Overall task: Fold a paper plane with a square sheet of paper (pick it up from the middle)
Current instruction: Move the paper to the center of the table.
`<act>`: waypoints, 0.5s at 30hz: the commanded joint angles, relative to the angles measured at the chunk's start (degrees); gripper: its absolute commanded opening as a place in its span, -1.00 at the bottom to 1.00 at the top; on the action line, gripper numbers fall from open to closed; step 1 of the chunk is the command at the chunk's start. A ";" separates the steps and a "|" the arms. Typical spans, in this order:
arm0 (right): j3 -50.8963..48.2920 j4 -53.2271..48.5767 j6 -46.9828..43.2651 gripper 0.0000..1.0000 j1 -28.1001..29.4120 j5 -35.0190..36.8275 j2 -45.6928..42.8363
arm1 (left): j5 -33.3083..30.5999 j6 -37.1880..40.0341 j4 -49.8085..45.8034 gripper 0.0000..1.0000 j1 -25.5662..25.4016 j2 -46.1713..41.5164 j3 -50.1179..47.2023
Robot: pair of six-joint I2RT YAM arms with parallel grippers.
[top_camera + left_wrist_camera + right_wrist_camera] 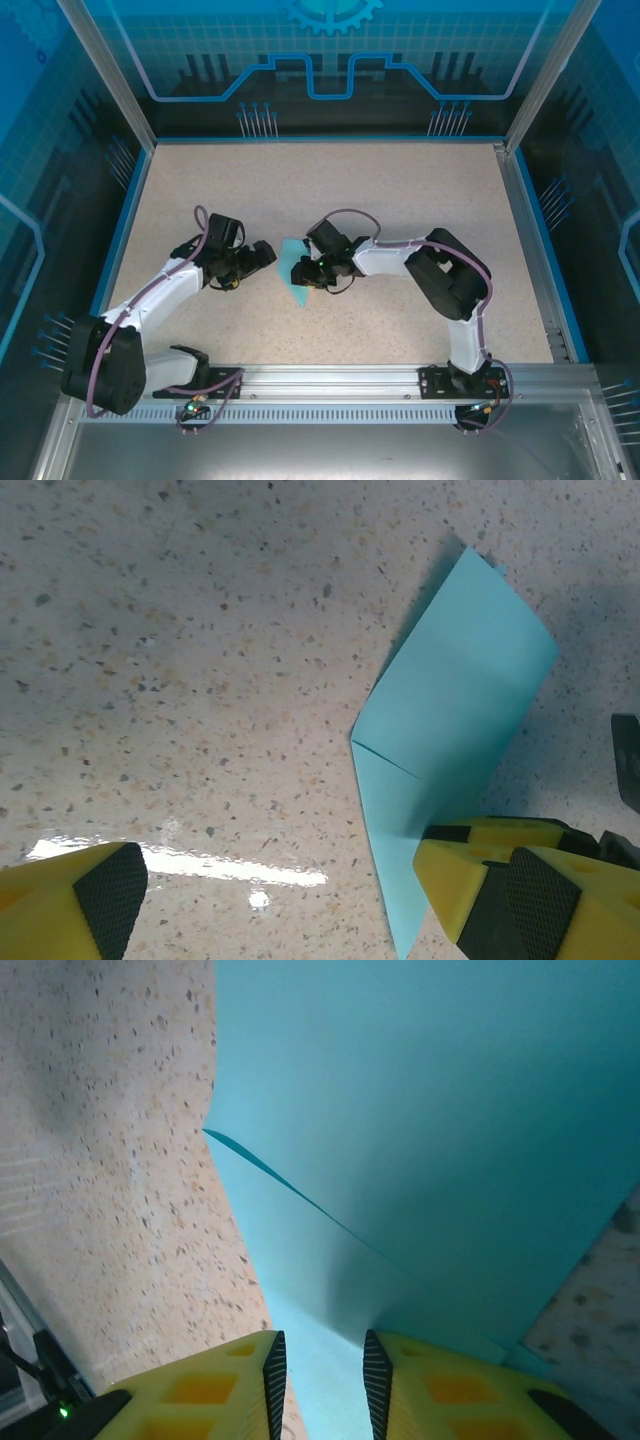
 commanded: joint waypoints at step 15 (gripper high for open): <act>-5.65 -7.99 -6.23 -0.34 -2.95 5.27 -16.10 | 9.66 -2.43 7.54 0.92 0.51 -0.46 -4.40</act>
